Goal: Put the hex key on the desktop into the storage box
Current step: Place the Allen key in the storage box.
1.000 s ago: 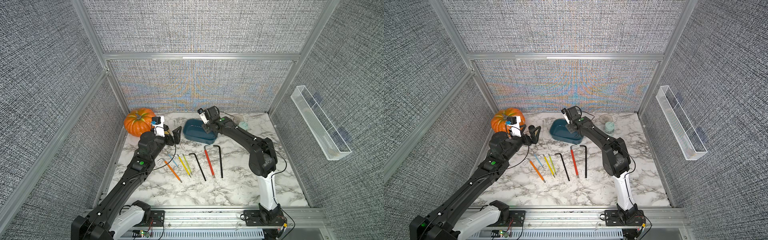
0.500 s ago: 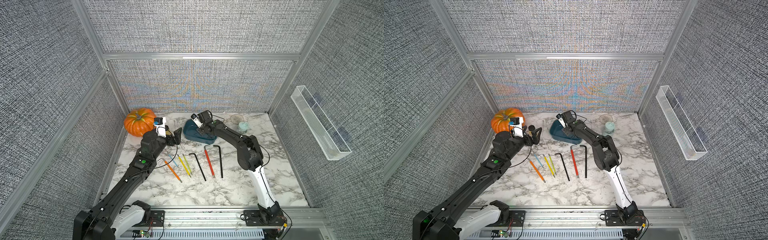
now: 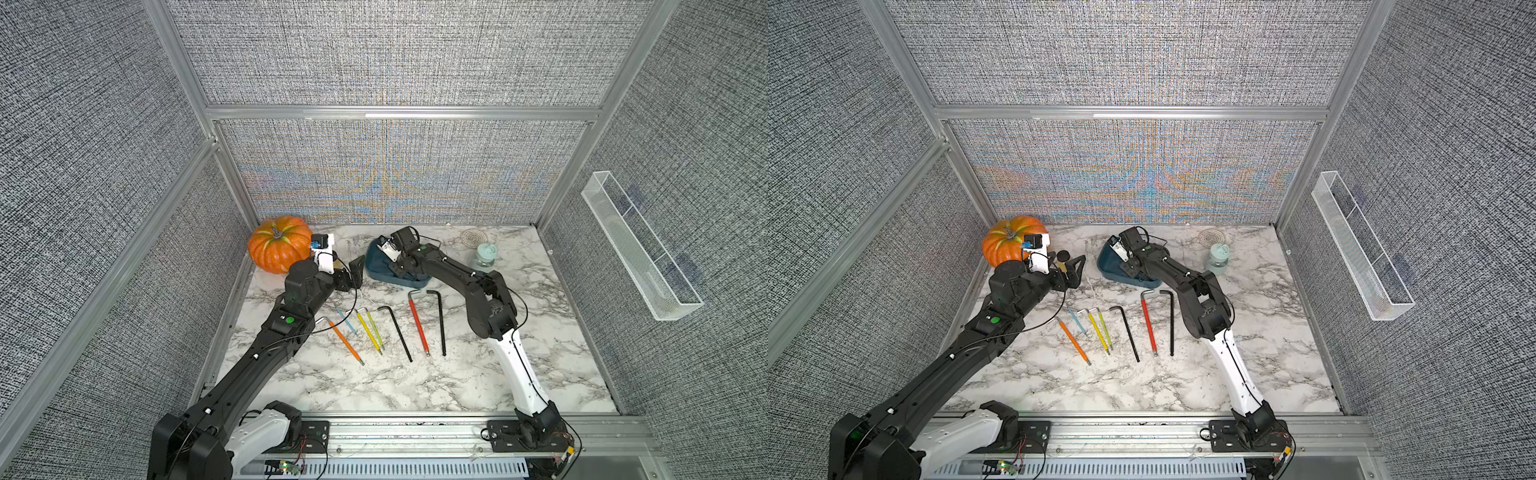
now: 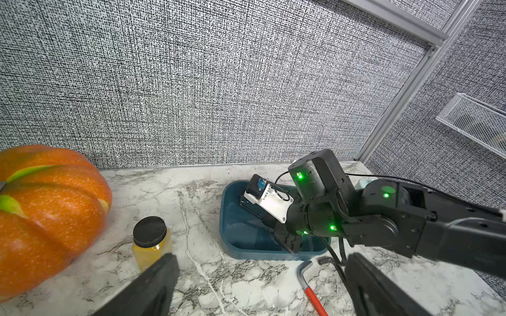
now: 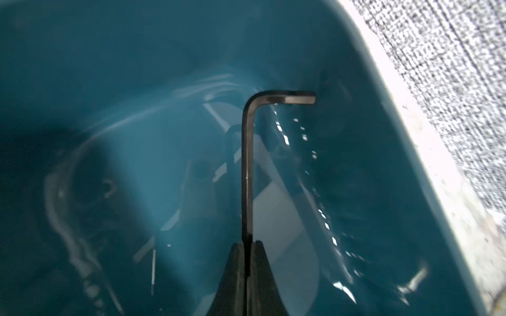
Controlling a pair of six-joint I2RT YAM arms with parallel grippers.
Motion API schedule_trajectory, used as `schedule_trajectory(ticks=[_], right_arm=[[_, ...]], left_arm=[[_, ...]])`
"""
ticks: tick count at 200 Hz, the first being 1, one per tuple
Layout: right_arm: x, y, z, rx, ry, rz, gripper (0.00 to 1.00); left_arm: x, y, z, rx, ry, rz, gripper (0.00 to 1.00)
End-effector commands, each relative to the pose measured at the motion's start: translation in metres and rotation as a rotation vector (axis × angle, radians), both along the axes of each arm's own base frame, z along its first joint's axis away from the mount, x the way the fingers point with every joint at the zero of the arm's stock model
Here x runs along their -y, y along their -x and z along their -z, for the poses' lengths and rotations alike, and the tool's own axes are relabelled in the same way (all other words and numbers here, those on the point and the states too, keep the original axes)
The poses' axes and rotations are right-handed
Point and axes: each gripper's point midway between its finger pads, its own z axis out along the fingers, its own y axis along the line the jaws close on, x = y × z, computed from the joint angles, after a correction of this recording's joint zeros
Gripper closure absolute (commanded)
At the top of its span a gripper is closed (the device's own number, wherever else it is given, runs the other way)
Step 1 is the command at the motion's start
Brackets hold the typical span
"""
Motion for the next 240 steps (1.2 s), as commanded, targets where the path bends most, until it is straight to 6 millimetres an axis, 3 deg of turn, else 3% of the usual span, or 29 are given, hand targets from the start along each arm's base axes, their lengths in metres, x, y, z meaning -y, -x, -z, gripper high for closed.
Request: schedule_trajectory(ticks=[1,45,70,97,146,186,215,240], right_arm=[[-0.001,0.006,0.014,-0.042,0.008,-0.014,0.97],[-0.003,0.006,0.017,-0.053,-0.009,-0.008,0.59],[-0.003,0.002,0.011,-0.038,-0.017,0.001,0.49],[-0.004,-0.006,-0.010,0.004,-0.041,0.016,0.44],[-0.003,-0.020,-0.092,0.143,-0.143,0.044,0.30],[0.011,-0.015,-0.177,0.248,-0.250,0.105,0.20],[0.046,0.017,-0.232,0.223,-0.401,0.229,0.11],[0.084,0.070,-0.237,0.149,-0.435,0.320,0.06]], left_arm=[[0.000,0.000,-0.007,0.027,-0.002,0.004,0.00],[-0.001,0.002,-0.008,0.030,-0.006,0.000,0.00],[-0.001,0.003,-0.010,0.034,-0.009,0.001,0.00],[-0.003,0.004,-0.011,0.036,-0.008,-0.004,0.00],[-0.003,0.006,-0.017,0.046,0.009,0.002,0.00],[-0.006,0.013,-0.024,0.058,0.024,-0.004,0.00],[-0.009,0.018,-0.029,0.063,0.027,-0.006,0.00],[-0.011,0.023,-0.033,0.071,0.031,-0.005,0.00]])
